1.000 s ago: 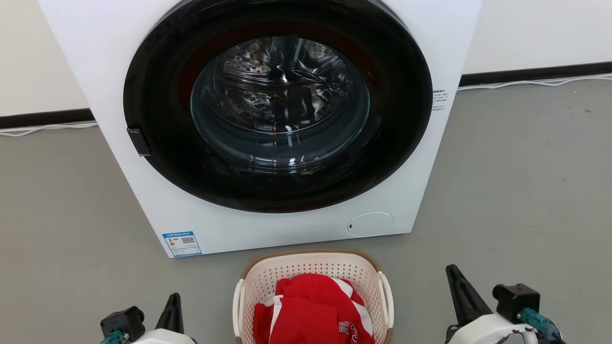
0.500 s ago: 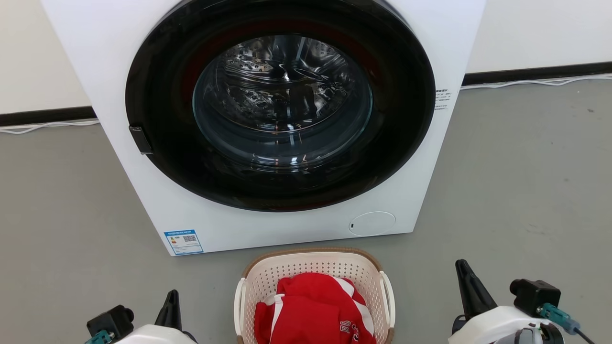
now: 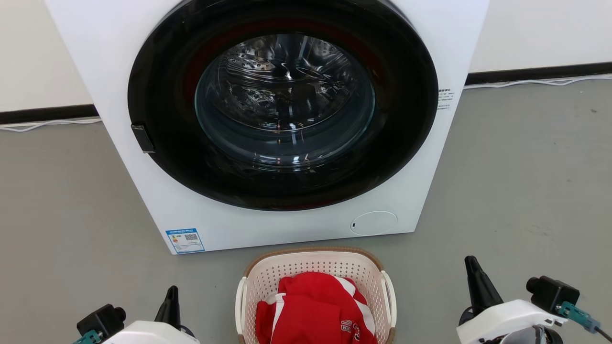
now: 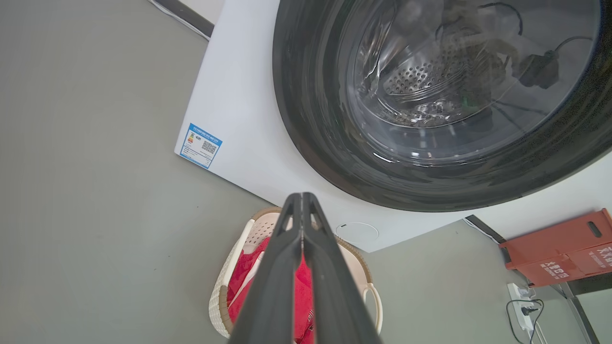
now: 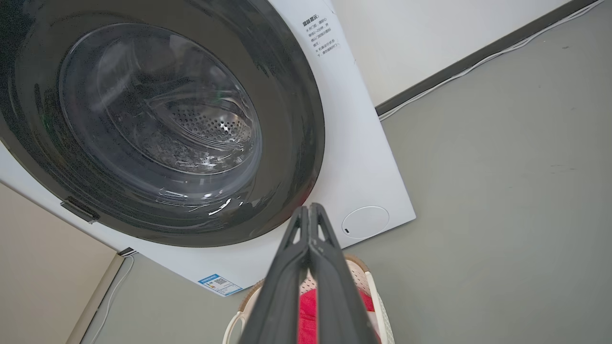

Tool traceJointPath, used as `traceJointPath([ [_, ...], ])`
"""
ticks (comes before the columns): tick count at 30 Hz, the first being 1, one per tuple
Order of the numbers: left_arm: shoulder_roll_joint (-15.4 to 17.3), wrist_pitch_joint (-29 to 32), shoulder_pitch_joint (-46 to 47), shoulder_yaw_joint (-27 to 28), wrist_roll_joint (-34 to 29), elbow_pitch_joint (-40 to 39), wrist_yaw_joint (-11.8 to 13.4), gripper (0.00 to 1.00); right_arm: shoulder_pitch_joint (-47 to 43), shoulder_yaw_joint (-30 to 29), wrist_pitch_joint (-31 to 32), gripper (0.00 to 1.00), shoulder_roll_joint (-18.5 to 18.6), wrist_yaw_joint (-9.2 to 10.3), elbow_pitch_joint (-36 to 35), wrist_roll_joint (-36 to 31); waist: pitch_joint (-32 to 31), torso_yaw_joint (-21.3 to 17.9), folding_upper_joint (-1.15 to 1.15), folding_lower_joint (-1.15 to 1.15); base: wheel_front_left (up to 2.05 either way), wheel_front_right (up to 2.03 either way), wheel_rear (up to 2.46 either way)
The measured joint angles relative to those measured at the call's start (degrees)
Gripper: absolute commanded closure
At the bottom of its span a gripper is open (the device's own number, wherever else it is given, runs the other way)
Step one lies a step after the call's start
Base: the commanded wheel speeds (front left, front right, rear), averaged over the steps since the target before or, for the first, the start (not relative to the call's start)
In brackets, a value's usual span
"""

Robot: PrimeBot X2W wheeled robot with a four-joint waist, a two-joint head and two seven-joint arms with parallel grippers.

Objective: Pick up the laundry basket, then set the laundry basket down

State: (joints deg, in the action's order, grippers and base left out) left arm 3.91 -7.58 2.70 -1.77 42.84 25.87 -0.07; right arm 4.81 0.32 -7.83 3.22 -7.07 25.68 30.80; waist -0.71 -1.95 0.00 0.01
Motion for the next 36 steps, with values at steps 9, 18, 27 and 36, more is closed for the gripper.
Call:
traceJointPath([
  [9, -0.1, 1.3, 0.0, 0.8, 4.8, -1.1, -0.5, 1.00, 0.0, -0.6, 1.4, 1.00, 0.0, 0.00, -1.0, 6.3, 0.1, 0.2, 0.00, 0.00, 0.00, 0.00, 0.00],
  [18, -0.3, 2.7, 0.0, 1.4, 9.5, -2.0, -1.1, 1.00, 0.0, -1.6, 2.6, 1.00, -0.1, 0.00, -1.8, 11.8, 0.2, 0.4, 0.00, 0.00, 0.00, 0.00, 0.00],
  [27, -0.3, 4.1, 0.0, 1.9, 14.6, -2.9, -2.0, 1.00, 0.0, -2.3, 4.1, 1.00, -0.1, 0.00, -2.9, 18.2, 0.3, 0.6, 0.00, 0.00, 0.00, 0.00, 0.00],
  [36, -0.5, 5.8, 0.1, 2.8, 20.2, -4.1, -2.7, 1.00, 0.0, -3.4, 5.8, 1.00, -0.2, 0.00, -4.2, 25.2, 0.4, 0.8, 0.00, 0.00, 0.00, 0.00, 0.00],
])
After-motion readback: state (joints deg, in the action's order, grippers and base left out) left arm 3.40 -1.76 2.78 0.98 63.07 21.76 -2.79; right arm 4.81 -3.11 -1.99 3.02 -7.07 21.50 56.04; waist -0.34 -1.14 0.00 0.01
